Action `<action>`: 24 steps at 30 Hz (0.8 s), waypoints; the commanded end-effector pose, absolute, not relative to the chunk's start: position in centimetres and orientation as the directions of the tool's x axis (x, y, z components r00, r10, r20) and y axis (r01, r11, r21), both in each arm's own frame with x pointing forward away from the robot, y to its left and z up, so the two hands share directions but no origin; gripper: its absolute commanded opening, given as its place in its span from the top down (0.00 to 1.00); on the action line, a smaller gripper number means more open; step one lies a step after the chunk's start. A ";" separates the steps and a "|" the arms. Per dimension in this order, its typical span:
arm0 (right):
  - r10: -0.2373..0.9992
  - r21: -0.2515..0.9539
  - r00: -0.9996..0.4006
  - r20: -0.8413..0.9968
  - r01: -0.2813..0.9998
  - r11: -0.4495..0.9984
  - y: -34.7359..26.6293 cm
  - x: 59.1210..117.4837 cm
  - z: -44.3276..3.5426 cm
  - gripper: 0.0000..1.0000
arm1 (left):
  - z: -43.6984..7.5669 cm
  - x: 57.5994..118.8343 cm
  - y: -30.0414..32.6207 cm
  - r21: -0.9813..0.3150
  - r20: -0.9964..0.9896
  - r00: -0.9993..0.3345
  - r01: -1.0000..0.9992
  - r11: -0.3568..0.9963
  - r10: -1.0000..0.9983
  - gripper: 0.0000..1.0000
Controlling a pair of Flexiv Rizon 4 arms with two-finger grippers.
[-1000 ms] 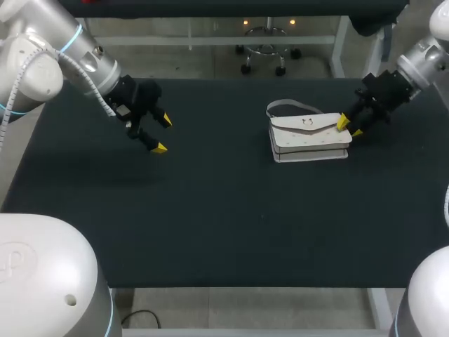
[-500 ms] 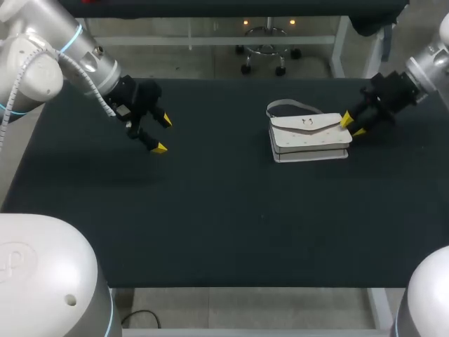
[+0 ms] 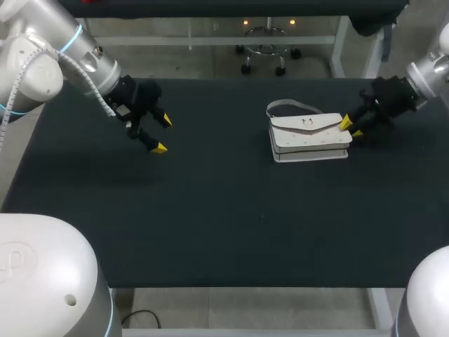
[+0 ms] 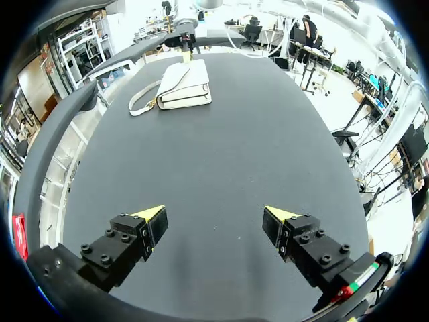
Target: Pick up the bag, open it, inspect its contents, close it, and place it on the opposite side
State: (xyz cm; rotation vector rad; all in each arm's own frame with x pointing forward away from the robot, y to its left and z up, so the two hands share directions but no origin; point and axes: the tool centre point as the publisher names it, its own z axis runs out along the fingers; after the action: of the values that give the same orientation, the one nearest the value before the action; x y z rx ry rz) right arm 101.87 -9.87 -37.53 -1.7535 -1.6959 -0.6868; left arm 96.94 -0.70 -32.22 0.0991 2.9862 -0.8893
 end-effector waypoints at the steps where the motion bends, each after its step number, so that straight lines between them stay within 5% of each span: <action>1: 0.688 -0.051 0.051 0.724 0.998 -0.021 -9.4 101.3 -37.7 0.68 | -32.3 96.9 -0.7 -0.548 -0.044 -0.998 0.069 0.834 0.053 0.00; 9: 0.684 -0.059 0.053 0.728 0.998 -0.015 -8.7 101.3 -37.9 0.74 | -32.3 96.9 -0.7 -0.548 -0.044 -0.998 0.069 0.834 0.053 0.00; 13: 0.682 -0.056 0.052 0.730 0.998 -0.016 -8.7 101.3 -37.7 1.00 | -32.3 96.9 -0.7 -0.548 -0.044 -0.998 0.069 0.834 0.053 0.00; 24: 0.653 -0.101 0.027 0.757 0.992 0.076 -7.0 100.6 -38.2 1.00 | -32.3 96.9 -0.7 -0.548 -0.044 -0.998 0.069 0.834 0.053 0.00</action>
State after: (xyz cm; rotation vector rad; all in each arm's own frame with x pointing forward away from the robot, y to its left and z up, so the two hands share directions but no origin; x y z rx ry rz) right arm 99.85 -7.25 -37.76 -1.6757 -1.6949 -0.6836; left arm 96.94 -0.69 -32.22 0.0989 2.9862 -0.8893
